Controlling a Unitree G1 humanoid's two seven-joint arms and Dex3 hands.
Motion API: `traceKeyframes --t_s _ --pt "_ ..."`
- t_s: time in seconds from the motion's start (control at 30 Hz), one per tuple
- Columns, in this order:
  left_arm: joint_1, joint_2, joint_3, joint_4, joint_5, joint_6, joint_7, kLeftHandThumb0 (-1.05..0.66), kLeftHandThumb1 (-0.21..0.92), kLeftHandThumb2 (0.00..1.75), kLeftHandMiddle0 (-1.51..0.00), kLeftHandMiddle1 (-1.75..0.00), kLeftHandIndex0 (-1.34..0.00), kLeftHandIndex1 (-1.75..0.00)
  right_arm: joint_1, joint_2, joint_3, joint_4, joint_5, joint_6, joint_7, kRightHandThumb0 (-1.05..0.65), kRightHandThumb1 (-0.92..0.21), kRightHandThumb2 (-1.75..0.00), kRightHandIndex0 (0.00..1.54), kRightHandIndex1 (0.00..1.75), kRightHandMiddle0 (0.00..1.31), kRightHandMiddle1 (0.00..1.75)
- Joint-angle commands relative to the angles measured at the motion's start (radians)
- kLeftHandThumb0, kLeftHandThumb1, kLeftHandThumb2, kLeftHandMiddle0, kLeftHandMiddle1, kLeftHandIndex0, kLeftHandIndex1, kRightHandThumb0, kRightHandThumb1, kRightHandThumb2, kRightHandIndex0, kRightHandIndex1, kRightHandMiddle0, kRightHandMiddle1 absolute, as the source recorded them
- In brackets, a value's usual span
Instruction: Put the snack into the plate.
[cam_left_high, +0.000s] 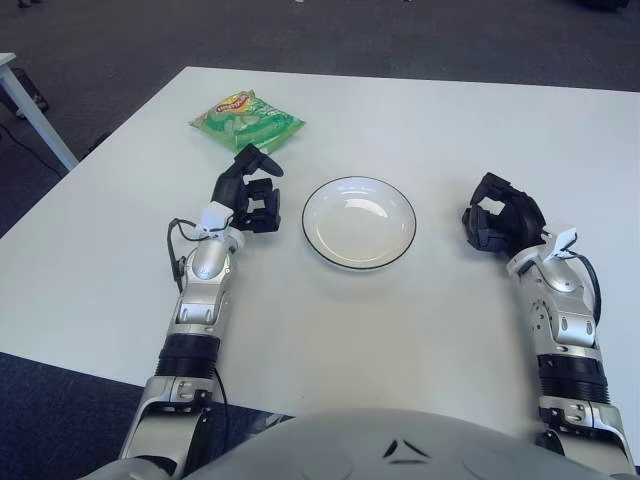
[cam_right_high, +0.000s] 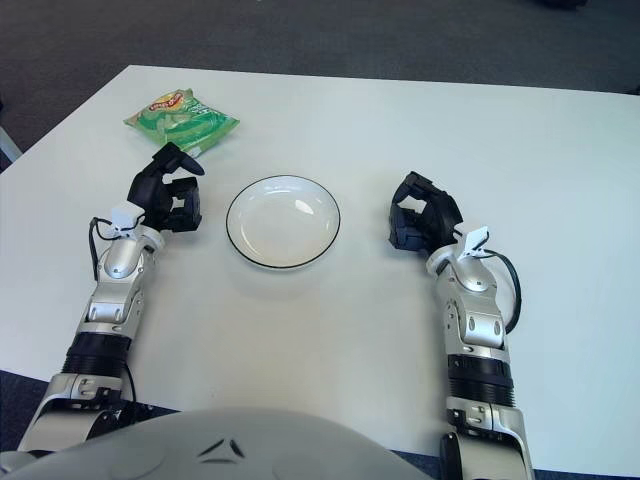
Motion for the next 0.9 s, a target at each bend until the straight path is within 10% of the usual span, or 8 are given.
traceKeyframes --t_s 0.0,0.47,0.87 --pt "0.155 -0.022 0.006 0.128 0.002 0.027 0.005 -0.46 0.37 1.25 -1.25 -1.75 -0.57 -1.75 0.099 0.066 0.017 0.052 0.007 0.028 -0.016 -0.50 -0.28 -1.36 1.30 1.75 0.64 1.75" --pt "0.157 0.150 -0.020 -0.151 0.365 0.274 0.109 -0.49 0.30 1.34 -1.22 -1.75 -0.63 -1.75 0.099 0.073 0.029 0.038 0.008 0.040 -0.041 -0.50 -0.28 -1.36 1.30 1.75 0.65 1.75" --pt "0.152 0.360 0.018 -0.274 0.612 0.312 0.110 -0.51 0.25 1.40 -1.25 -1.75 -0.67 -1.75 0.095 0.077 0.040 0.048 0.004 0.026 -0.047 -0.50 -0.27 -1.37 1.30 1.75 0.65 1.75"
